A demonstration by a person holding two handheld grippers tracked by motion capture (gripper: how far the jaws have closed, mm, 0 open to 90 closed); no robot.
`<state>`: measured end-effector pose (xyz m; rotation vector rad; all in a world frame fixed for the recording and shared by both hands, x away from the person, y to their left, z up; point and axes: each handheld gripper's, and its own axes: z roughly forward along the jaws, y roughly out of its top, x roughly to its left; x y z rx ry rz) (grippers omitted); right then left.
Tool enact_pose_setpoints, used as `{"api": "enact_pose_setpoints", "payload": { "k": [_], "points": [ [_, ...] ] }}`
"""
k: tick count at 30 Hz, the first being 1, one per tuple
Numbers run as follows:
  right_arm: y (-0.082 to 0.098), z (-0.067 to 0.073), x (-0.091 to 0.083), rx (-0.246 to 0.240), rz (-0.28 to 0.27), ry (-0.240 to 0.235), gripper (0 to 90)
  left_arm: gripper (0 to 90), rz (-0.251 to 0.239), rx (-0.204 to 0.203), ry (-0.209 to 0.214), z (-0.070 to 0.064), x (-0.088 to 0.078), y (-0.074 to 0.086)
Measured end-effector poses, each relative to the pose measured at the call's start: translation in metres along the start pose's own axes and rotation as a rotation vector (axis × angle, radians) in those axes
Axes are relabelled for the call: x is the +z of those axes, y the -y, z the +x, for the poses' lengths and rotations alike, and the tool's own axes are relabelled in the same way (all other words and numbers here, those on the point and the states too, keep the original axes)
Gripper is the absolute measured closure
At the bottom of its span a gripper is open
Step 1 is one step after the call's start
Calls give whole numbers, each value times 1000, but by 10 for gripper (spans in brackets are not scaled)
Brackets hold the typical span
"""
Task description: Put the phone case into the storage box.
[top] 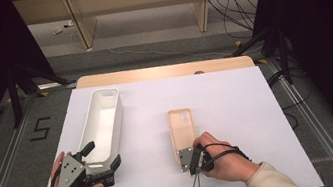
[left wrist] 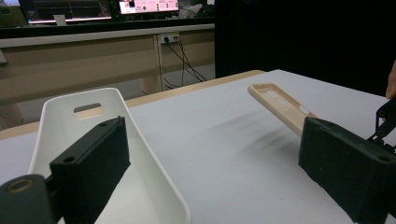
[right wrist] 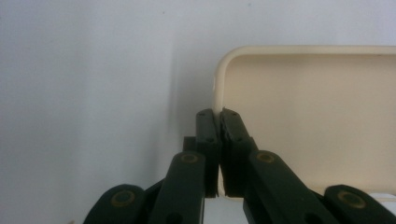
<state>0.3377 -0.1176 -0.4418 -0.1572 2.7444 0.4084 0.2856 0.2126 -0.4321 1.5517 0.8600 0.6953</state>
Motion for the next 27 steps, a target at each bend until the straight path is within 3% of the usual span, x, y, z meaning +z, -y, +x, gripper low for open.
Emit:
{"api": "enact_pose_setpoints", "payload": {
  "k": [3, 6, 9, 12, 14, 15, 17, 19, 22, 23, 24, 25, 27],
  "points": [
    [2, 1, -2, 33, -43, -10, 882, 83, 1, 1, -1, 0, 0, 0],
    [5, 0, -5, 28, -85, 4, 882, 84, 0, 0, -1, 0, 0, 0],
    [8, 0, -9, 56, -114, 16, 882, 84, 1, 0, 0, 0, 0, 0],
    [11, -1, -11, 59, -151, 24, 882, 84, 0, 1, 0, 0, 0, 0],
    [13, -3, -12, 36, -175, 45, 882, 85, 0, -1, 0, 0, 0, 0],
    [14, 1, -13, 92, -161, 38, 882, 85, 0, -1, 0, 0, 0, 0],
    [16, 1, -14, 108, -181, 47, 882, 85, 0, -1, 1, 0, 0, 0],
    [17, -2, -14, 69, -227, 56, 882, 85, 1, -1, 1, 0, 0, 0],
    [20, -3, -16, 79, -264, 30, 882, 85, 1, -1, 1, 0, 0, 0],
    [22, -2, -18, 119, -246, 30, 882, 85, -5, 12, -2, 1, 0, 0],
    [23, -5, -16, 89, -277, 29, 882, 86, -5, 12, -2, 1, 0, 0],
    [23, -3, -17, 113, -283, 14, 882, 85, -4, 12, -2, 1, 0, 0],
    [24, -5, -17, 106, -304, 16, 882, 86, -4, 11, -1, 1, 0, 0]
  ]
}}
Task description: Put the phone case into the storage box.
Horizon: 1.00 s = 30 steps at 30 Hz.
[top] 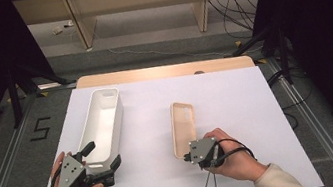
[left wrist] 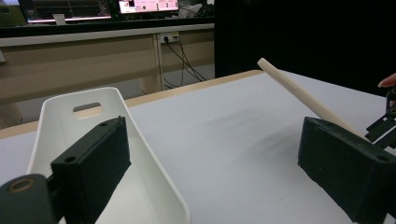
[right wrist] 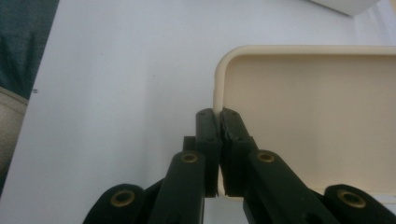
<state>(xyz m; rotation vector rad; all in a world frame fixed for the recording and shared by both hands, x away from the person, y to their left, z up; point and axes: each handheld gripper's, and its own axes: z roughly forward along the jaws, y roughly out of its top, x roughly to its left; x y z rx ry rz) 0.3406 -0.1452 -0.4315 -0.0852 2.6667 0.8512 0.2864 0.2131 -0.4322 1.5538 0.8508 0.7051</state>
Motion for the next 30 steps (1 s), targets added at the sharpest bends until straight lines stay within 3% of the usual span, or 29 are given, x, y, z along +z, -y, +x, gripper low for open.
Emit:
{"api": "enact_pose_setpoints", "payload": {
  "k": [4, 5, 7, 9, 16, 25, 30],
  "points": [
    [-1, 0, -2, 18, -23, 15, 882, 87, 5, -9, 1, 0, 0, 0],
    [-1, 1, -2, 33, -27, -4, 882, 89, 4, -5, -2, 0, 0, 0],
    [-1, -1, -3, 21, -42, 5, 882, 91, 5, -24, 6, -2, 0, 0],
    [-1, -1, -4, 39, -56, -1, 881, 94, 0, -10, 5, -1, 1, -1],
    [-4, -1, -7, 47, -95, -7, 882, 101, -2, -30, 12, -4, 4, -6],
    [-7, -1, -7, 29, -119, -5, 881, 144, 28, -20, 27, -11, 14, -19],
    [-8, -1, -9, 46, -145, -16, 881, 148, 39, -22, 40, -15, 26, -27]
  ]
}}
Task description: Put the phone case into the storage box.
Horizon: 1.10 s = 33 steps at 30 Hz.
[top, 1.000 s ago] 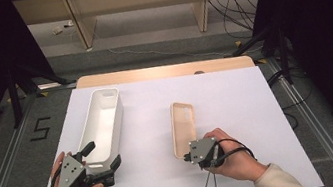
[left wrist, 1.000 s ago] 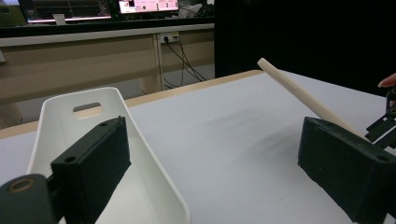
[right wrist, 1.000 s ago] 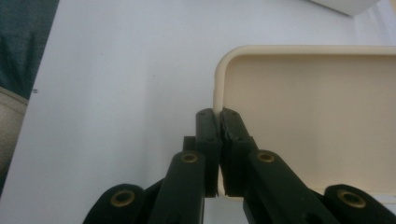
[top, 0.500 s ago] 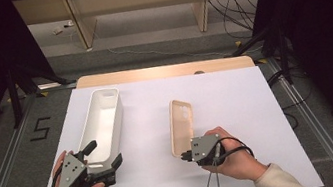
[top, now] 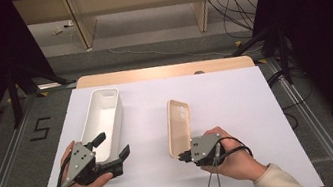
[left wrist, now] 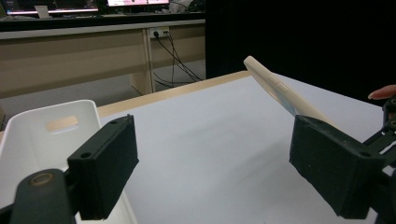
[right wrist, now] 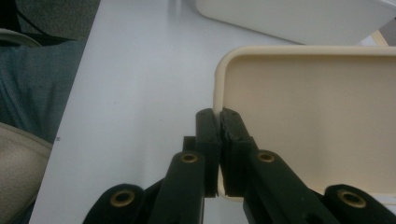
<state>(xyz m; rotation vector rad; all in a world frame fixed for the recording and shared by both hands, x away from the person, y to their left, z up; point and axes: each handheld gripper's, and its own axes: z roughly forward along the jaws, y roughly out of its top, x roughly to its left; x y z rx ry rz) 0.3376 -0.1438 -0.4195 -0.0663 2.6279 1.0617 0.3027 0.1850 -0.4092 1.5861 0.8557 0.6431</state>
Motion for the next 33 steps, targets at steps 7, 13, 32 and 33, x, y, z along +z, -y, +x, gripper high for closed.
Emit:
{"api": "enact_pose_setpoints", "payload": {
  "k": [7, 13, 32, 33],
  "points": [
    [0, -1, -2, 13, -33, -1, 881, 151, 10, 12, 29, -5, 14, -10],
    [0, -1, 0, 8, -35, -6, 881, 152, 22, 6, 50, -9, 25, -18],
    [-7, 4, 7, -10, -25, -15, 881, 166, 131, -47, 78, -21, 72, -43],
    [-8, 4, 7, -13, -25, -21, 881, 167, 136, -47, 81, -22, 74, -44]
  ]
}}
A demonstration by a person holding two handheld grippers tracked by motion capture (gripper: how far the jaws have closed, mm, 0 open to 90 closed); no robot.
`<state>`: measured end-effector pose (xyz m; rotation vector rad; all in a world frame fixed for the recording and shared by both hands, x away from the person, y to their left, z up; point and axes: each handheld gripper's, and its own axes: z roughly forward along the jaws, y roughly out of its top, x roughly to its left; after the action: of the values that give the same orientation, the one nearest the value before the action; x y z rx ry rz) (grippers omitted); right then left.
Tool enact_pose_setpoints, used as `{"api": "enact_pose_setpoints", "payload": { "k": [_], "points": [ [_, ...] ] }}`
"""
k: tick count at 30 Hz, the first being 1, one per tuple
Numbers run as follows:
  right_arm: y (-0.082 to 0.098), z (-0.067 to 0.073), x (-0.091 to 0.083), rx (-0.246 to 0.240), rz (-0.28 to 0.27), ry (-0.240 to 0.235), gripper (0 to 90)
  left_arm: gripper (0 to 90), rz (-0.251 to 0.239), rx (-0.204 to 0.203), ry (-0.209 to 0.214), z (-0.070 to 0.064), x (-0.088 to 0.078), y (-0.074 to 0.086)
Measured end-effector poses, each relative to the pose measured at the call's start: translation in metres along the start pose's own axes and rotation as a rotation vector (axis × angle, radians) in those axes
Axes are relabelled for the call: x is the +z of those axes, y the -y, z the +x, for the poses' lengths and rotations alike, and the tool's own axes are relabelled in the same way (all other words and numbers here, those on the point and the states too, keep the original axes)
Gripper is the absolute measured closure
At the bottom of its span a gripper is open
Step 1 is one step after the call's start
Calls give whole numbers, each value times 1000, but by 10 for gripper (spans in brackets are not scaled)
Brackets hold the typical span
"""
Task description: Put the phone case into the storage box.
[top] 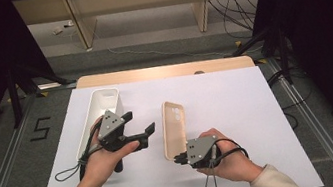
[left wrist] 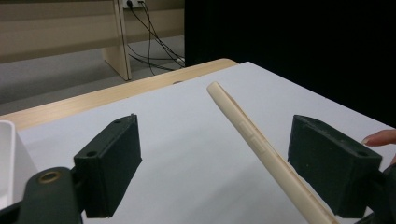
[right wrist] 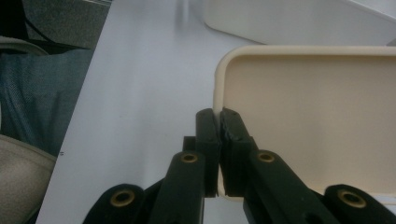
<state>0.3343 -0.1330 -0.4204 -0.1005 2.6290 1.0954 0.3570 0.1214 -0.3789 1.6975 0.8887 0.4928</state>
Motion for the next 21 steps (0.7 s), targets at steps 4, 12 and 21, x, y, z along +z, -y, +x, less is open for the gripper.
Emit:
{"api": "enact_pose_setpoints", "payload": {
  "k": [4, 12, 21],
  "points": [
    [-1, 0, 1, -9, 3, 3, 881, 172, 16, -10, 1, -2, 8, -4],
    [-3, 2, 2, -21, 7, 3, 881, 178, 44, -23, 0, -1, 21, -7],
    [-6, 3, 5, -34, 17, 11, 881, 192, 77, -63, 6, 1, 35, -6]
  ]
}}
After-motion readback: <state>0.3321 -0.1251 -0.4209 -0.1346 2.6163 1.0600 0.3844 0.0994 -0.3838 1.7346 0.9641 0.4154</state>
